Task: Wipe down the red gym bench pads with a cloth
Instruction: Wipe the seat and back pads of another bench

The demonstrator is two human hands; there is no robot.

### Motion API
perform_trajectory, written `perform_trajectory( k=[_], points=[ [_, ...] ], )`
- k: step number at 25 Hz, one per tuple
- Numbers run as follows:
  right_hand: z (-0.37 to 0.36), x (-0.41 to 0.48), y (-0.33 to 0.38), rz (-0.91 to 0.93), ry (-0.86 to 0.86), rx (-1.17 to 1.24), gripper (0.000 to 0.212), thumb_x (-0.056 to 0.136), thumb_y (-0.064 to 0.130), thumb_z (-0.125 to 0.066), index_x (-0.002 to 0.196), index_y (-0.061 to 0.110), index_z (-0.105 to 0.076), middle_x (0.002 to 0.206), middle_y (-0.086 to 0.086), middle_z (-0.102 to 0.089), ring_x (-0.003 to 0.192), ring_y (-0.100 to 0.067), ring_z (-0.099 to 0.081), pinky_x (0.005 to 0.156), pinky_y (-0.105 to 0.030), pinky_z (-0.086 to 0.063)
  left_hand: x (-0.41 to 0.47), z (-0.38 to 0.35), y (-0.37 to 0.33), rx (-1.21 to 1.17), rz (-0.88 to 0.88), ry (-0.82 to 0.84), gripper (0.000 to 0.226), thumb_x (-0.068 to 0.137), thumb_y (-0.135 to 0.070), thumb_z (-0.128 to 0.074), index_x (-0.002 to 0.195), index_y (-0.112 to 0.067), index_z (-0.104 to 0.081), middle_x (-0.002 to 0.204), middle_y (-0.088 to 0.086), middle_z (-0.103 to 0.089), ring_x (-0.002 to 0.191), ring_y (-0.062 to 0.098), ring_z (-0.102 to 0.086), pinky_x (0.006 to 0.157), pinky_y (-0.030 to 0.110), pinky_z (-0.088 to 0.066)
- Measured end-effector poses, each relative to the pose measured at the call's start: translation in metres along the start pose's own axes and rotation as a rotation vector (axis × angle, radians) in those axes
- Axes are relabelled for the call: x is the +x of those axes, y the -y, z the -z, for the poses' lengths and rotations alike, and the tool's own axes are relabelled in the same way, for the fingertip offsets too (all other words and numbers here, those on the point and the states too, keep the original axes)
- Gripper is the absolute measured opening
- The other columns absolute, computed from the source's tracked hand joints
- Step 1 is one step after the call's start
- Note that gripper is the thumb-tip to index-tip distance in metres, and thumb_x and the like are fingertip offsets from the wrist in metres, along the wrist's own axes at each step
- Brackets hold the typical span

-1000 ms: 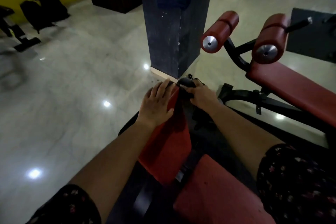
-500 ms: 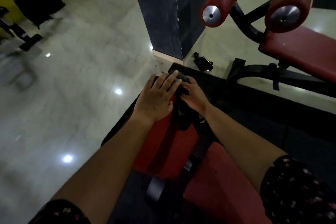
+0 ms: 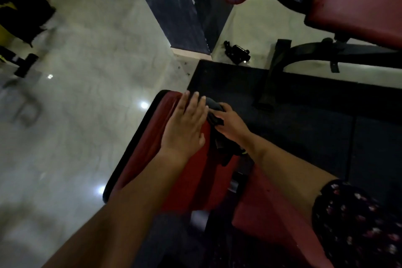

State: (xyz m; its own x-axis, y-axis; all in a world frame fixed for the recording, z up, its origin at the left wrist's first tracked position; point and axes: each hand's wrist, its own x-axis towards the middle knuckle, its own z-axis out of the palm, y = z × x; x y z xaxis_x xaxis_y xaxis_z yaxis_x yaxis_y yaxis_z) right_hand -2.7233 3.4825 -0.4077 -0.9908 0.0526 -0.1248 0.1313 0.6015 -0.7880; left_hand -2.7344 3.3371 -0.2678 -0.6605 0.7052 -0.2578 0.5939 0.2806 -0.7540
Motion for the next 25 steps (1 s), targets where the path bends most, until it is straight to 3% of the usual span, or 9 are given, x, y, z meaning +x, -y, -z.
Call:
perform_trajectory(
  k=[3, 9, 11, 14, 19, 25],
  points=[
    [-0.007, 0.003, -0.017, -0.034, 0.052, -0.027, 0.066, 0.085, 0.003, -0.060, 0.142, 0.032, -0.046, 0.151, -0.008, -0.028, 0.125, -0.032, -0.047, 0.101, -0.034, -0.040, 0.007, -0.002, -0.035, -0.049, 0.075, 0.101, 0.071, 0.099, -0.046, -0.029, 0.155, -0.007, -0.011, 0.160, 0.019, -0.011, 0.148, 0.040, 0.000, 0.100, 0.060, 0.024],
    [-0.026, 0.000, -0.048, -0.079, 0.050, -0.040, 0.064, 0.086, 0.009, -0.060, 0.141, 0.039, -0.046, 0.151, -0.007, -0.029, 0.127, -0.033, -0.045, 0.099, -0.041, -0.045, 0.015, -0.017, -0.051, -0.001, 0.180, 0.009, 0.059, 0.092, -0.047, -0.039, 0.143, -0.016, -0.038, 0.145, 0.011, -0.039, 0.142, 0.034, -0.023, 0.115, 0.057, 0.005],
    [-0.036, -0.004, -0.062, -0.099, 0.036, -0.042, 0.065, 0.086, 0.009, -0.061, 0.141, 0.038, -0.045, 0.151, -0.008, -0.029, 0.127, -0.034, -0.045, 0.101, -0.042, -0.044, 0.019, -0.022, -0.060, -0.007, 0.224, -0.013, 0.063, 0.094, -0.047, -0.035, 0.149, -0.016, -0.031, 0.149, 0.012, -0.033, 0.143, 0.038, -0.015, 0.113, 0.058, 0.011],
    [-0.053, -0.009, -0.083, -0.129, 0.019, -0.076, 0.066, 0.086, 0.011, -0.062, 0.143, 0.039, -0.043, 0.151, -0.010, -0.028, 0.124, -0.038, -0.044, 0.098, -0.047, -0.045, 0.022, -0.029, -0.089, 0.020, 0.145, 0.094, 0.069, 0.099, -0.046, -0.024, 0.155, -0.011, -0.005, 0.161, 0.016, -0.010, 0.148, 0.040, -0.003, 0.106, 0.061, 0.016],
    [-0.070, -0.010, -0.112, -0.173, 0.042, -0.113, 0.065, 0.088, 0.019, -0.063, 0.143, 0.044, -0.039, 0.154, -0.006, -0.024, 0.123, -0.038, -0.042, 0.095, -0.050, -0.047, 0.039, -0.049, -0.122, -0.017, 0.134, -0.003, 0.061, 0.093, -0.043, -0.036, 0.146, -0.012, -0.035, 0.145, 0.010, -0.042, 0.142, 0.031, -0.028, 0.113, 0.058, 0.005],
    [-0.085, -0.009, -0.145, -0.228, 0.123, -0.174, 0.069, 0.088, 0.019, -0.062, 0.146, 0.044, -0.034, 0.156, -0.007, -0.019, 0.126, -0.039, -0.040, 0.100, -0.052, -0.044, 0.044, -0.057, -0.154, 0.040, 0.088, 0.113, 0.071, 0.098, -0.046, -0.027, 0.153, -0.003, -0.016, 0.156, 0.020, -0.023, 0.146, 0.042, -0.010, 0.106, 0.063, 0.012]
  ],
)
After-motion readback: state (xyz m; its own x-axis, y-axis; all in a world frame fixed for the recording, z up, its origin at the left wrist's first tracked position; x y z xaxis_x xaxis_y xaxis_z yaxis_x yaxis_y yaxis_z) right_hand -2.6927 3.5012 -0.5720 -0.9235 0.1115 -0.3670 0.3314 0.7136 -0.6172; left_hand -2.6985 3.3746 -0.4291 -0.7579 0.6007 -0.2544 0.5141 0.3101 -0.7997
